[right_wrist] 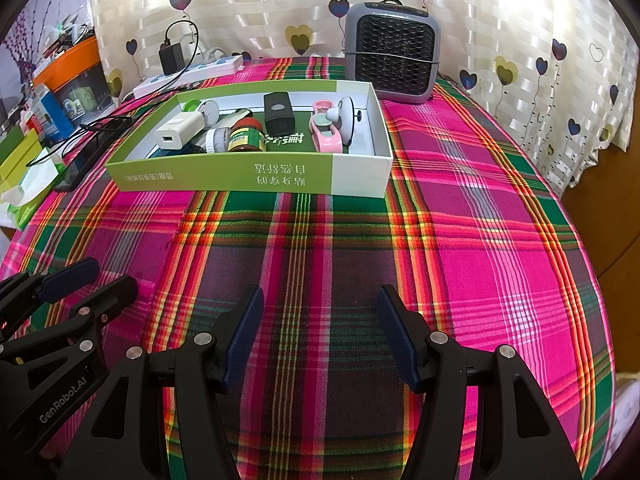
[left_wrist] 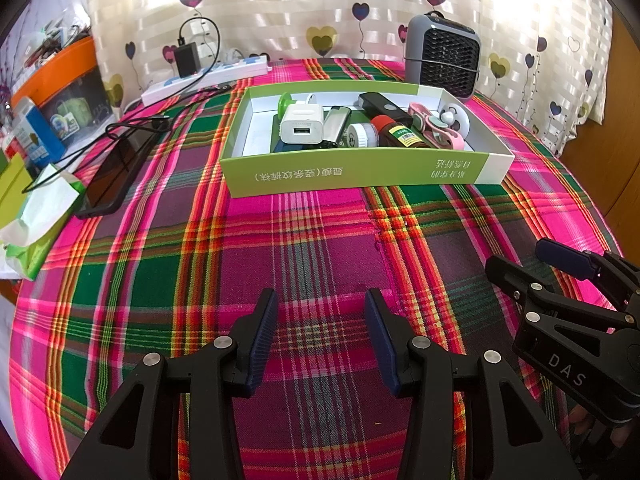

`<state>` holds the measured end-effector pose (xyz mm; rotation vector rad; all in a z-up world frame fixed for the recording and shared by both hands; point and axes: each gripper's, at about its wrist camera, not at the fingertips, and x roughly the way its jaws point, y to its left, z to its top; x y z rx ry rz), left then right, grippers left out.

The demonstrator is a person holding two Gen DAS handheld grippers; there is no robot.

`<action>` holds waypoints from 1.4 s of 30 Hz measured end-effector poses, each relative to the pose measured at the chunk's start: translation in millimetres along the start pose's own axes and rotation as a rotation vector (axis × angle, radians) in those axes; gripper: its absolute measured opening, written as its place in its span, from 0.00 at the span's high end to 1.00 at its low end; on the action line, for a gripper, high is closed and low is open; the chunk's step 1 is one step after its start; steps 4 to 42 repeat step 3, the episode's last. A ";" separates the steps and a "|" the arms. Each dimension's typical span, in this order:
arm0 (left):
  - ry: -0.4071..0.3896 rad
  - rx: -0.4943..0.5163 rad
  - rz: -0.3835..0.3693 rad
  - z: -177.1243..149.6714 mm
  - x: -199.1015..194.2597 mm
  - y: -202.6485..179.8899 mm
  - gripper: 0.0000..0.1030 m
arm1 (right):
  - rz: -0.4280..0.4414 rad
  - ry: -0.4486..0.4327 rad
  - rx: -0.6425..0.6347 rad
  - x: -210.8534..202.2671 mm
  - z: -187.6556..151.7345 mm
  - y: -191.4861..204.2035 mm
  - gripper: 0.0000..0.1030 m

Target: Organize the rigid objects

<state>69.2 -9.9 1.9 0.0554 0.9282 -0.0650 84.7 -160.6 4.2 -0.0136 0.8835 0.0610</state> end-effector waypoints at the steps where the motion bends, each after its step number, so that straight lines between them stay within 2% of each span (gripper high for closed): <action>1: 0.000 0.000 0.000 -0.1 0.0 -0.4 0.57 | 0.000 0.000 0.000 0.0 0.0 0.0 0.42; 42: 0.000 0.000 0.000 0.0 0.1 0.3 0.57 | 0.000 0.000 0.000 0.0 0.0 0.0 0.42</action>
